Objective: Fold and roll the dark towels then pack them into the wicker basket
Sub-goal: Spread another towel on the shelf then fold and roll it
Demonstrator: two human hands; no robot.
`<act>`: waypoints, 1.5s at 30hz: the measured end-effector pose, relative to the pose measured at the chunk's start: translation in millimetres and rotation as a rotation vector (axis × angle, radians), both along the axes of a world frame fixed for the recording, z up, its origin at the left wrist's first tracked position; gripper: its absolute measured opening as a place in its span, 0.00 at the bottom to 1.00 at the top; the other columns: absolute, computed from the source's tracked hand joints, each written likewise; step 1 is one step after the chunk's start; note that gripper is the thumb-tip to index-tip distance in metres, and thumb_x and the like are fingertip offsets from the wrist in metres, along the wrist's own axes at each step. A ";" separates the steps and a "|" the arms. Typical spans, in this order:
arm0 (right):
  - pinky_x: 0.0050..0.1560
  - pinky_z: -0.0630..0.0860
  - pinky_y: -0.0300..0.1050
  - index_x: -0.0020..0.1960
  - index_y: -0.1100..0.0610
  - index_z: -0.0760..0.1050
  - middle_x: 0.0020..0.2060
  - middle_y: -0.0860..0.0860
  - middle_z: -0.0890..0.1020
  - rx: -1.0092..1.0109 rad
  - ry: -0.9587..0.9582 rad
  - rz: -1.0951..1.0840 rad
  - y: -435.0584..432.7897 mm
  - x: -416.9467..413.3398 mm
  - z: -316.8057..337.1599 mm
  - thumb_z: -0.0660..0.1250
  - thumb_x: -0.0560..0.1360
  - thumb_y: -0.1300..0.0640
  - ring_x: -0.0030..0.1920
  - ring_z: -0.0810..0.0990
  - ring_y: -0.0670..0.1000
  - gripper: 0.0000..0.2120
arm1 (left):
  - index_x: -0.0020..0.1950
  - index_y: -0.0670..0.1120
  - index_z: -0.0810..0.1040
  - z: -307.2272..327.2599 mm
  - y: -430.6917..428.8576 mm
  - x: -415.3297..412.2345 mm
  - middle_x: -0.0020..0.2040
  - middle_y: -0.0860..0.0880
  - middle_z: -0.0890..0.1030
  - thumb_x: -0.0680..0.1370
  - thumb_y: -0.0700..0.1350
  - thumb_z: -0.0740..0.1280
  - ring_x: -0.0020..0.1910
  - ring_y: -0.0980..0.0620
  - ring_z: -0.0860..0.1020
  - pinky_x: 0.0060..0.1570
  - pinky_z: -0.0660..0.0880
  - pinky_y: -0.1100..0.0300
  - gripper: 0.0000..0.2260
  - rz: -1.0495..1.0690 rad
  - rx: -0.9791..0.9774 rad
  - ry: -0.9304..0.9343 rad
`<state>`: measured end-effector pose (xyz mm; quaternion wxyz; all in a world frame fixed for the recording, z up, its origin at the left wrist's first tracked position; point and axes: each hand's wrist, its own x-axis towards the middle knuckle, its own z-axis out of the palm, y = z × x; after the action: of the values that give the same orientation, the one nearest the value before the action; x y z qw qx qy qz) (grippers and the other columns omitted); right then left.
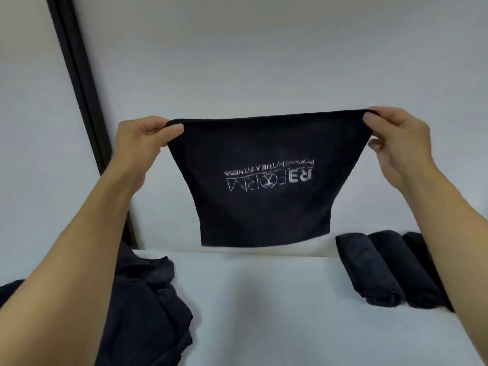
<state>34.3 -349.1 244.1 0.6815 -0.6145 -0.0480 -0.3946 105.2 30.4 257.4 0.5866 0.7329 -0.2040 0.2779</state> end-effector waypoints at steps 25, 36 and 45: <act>0.46 0.80 0.50 0.52 0.56 0.77 0.45 0.54 0.82 -0.958 1.059 -0.222 -15.3 25.7 -238.5 0.64 0.77 0.61 0.43 0.80 0.53 0.05 | 0.32 0.39 0.74 -255.5 -33.2 51.7 0.31 0.43 0.72 0.73 0.41 0.73 0.30 0.47 0.70 0.33 0.72 0.61 0.13 0.072 0.690 0.861; 0.66 0.67 0.50 0.70 0.49 0.69 0.66 0.45 0.75 -1.383 0.816 -0.051 20.9 23.0 -283.3 0.56 0.82 0.48 0.63 0.75 0.49 0.18 | 0.43 0.47 0.77 -275.0 -38.8 57.3 0.45 0.46 0.81 0.78 0.49 0.69 0.43 0.45 0.75 0.42 0.68 0.56 0.07 0.236 0.695 0.593; 0.58 0.71 0.53 0.70 0.55 0.66 0.64 0.54 0.74 -1.362 1.006 -0.330 32.0 30.0 -269.0 0.58 0.82 0.49 0.62 0.74 0.57 0.19 | 0.50 0.46 0.80 -267.4 -56.7 48.6 0.45 0.48 0.79 0.77 0.47 0.70 0.45 0.48 0.75 0.44 0.68 0.60 0.06 0.134 0.515 0.611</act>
<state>64.3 -317.1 -24.9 0.0386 -0.9901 0.1232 -0.0547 153.8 -26.3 -10.0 0.3979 0.9164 -0.0349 0.0250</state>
